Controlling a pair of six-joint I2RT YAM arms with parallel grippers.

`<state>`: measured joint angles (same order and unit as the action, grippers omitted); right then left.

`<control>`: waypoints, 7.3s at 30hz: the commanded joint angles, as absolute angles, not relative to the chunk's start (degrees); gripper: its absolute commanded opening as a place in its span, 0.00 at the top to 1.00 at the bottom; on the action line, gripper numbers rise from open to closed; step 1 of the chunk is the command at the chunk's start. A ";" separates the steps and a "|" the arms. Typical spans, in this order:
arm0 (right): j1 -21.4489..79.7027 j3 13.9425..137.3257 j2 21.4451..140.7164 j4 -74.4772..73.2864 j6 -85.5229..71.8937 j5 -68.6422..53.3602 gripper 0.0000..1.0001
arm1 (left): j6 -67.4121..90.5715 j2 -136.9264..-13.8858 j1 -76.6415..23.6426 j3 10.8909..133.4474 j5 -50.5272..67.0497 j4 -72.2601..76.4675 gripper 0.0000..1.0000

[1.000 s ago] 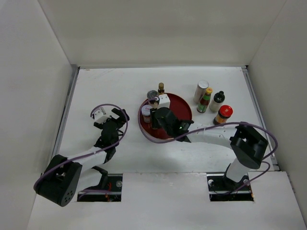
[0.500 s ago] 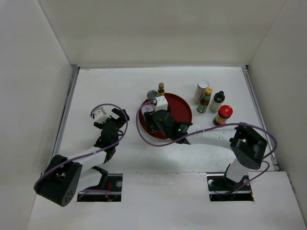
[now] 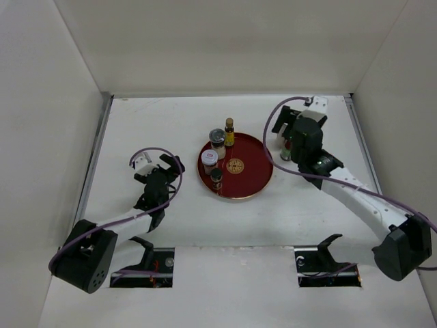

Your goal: Organize the condiment bottles

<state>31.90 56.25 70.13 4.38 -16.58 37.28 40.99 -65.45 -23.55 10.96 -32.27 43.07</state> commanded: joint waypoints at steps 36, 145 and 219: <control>22.71 59.85 72.61 2.02 -14.06 37.79 0.75 | 42.45 -67.24 -23.68 13.71 -29.09 45.00 0.00; 45.83 61.61 88.61 13.89 -16.96 26.01 0.07 | 42.01 -70.22 -23.86 15.20 -27.60 44.82 0.00; 53.38 50.45 87.18 17.66 -22.41 43.60 0.42 | 42.98 -70.93 -24.39 15.38 -25.14 45.70 0.00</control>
<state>51.53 46.54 86.21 9.47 -22.74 42.85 42.72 -72.10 -24.77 13.93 -25.23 43.31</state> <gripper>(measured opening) 0.746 0.997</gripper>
